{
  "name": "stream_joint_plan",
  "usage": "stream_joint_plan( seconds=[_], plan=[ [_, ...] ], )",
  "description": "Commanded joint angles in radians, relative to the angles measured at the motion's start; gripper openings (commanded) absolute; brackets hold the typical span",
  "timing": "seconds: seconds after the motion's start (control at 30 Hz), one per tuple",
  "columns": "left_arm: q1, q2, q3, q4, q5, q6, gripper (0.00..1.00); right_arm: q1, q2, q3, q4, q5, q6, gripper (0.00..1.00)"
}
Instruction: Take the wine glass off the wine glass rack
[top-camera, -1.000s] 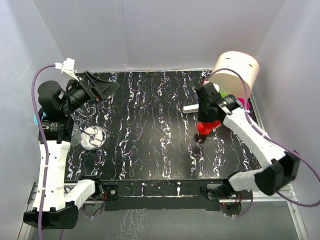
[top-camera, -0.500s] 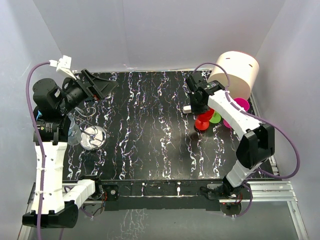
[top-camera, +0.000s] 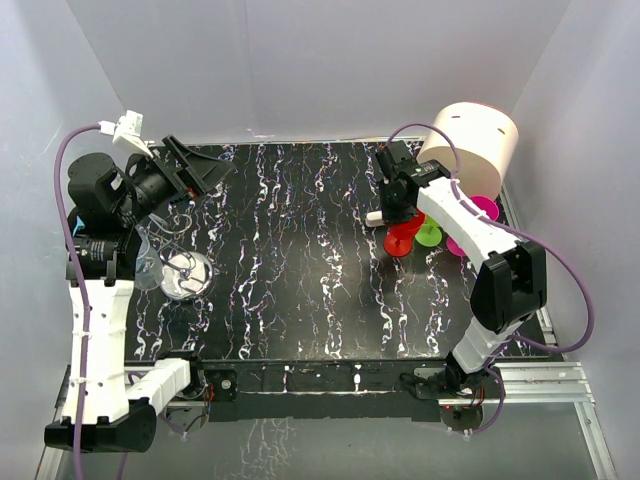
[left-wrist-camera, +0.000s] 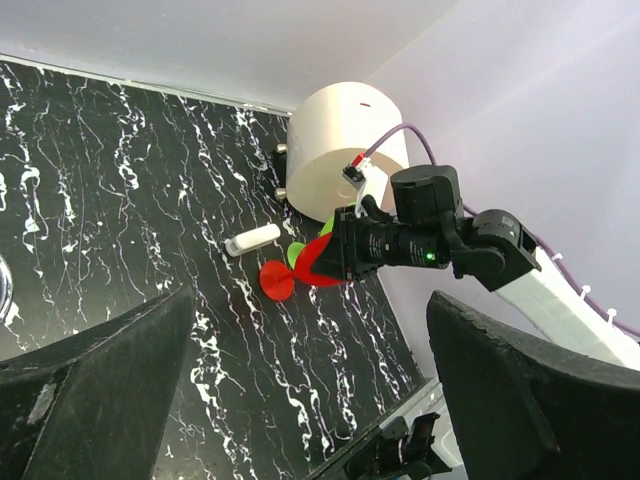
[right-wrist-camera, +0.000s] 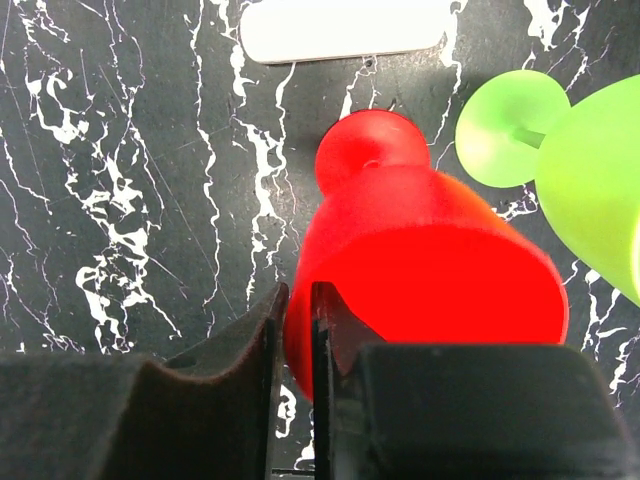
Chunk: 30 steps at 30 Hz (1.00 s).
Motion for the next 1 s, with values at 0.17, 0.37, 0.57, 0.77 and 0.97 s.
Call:
stream_joint_plan(
  seconds=[0.17,0.37,0.57,0.77,0.97],
  plan=[
    [-0.005,-0.001,0.134,-0.163,-0.11,0.055,0.99,-0.008,-0.051,-0.004,0.061,-0.043,-0.026,0.3],
    [-0.018,0.009,0.224,-0.318,-0.232,0.129,0.99,-0.008,-0.134,0.032,0.103,-0.106,-0.054,0.61],
    [-0.021,0.018,0.341,-0.508,-0.326,0.176,0.99,-0.008,-0.251,-0.02,0.23,-0.227,-0.072,0.87],
    [-0.021,0.011,0.502,-0.752,-0.538,0.269,0.99,0.012,-0.306,-0.059,0.289,-0.381,-0.07,0.9],
    [-0.042,-0.078,0.513,-0.864,-0.725,0.322,0.99,0.122,-0.373,-0.13,0.351,-0.386,-0.092,0.94]
  ],
)
